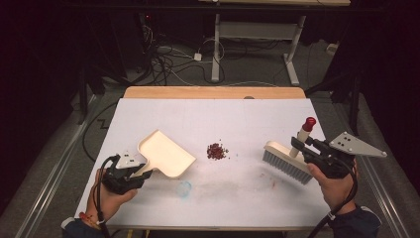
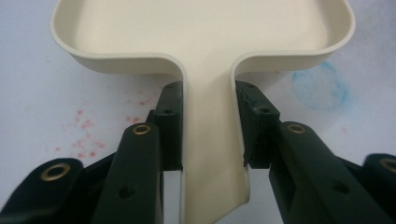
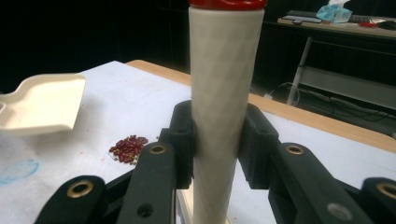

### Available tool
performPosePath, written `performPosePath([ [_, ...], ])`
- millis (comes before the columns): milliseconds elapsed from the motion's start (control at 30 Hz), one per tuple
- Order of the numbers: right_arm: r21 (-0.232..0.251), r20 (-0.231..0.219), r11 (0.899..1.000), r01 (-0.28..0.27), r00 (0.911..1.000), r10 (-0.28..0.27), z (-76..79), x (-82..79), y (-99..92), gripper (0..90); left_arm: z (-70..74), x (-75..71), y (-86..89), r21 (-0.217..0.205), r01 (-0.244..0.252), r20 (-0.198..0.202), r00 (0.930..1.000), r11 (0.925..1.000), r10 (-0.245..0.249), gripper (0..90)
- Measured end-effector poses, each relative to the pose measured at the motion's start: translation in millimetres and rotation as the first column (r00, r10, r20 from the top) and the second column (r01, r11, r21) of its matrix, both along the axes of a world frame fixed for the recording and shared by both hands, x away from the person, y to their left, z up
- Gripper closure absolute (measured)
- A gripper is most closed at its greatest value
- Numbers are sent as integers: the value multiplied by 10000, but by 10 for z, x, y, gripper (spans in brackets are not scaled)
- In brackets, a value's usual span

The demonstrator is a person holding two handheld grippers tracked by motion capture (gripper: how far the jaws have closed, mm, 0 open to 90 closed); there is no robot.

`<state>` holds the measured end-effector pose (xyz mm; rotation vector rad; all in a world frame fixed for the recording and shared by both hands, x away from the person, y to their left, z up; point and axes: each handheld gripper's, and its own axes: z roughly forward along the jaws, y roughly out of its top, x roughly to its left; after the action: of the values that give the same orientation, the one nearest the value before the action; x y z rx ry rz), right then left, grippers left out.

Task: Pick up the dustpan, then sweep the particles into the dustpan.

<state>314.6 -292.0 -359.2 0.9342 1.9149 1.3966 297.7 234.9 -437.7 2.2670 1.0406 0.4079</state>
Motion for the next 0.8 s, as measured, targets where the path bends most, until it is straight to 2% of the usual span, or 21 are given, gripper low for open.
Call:
performPosePath([
  [133, 85, 13, 9999, -103, 9999, 103, 19, -24, 9, 699, -18, -51, -71, 190, 385, -128, 9992, 9991, -382, 643],
  [233, 104, 5, 9999, -123, 9999, 123, 21, -23, 13, 699, -13, -73, -101, 173, 517, -156, 9986, 9985, -514, 644],
  [300, 123, -31, 9999, -116, 9999, 116, 26, -11, 24, 699, -16, -93, -129, 112, 708, -242, 9972, 9974, -705, 644],
  [367, 130, -64, 9998, -120, 9999, 121, 28, 10, 44, 699, -30, -124, -179, 236, 1007, -283, 9946, 9946, -1000, 644],
  [467, -18, 46, 9999, -122, 9999, 122, 26, 32, 76, 699, -47, -133, -221, 279, 1193, -287, 9925, 9925, -1185, 644],
  [600, -91, 275, 9999, -56, 9996, 58, 22, 33, 119, 699, -68, -95, -236, 277, 1175, -398, 9924, 9927, -1164, 643],
  [800, -58, 214, 9998, -180, 9996, 181, -8, 145, 225, 699, -74, -84, -217, 311, 1191, -566, 9915, 9924, -1172, 643],
])
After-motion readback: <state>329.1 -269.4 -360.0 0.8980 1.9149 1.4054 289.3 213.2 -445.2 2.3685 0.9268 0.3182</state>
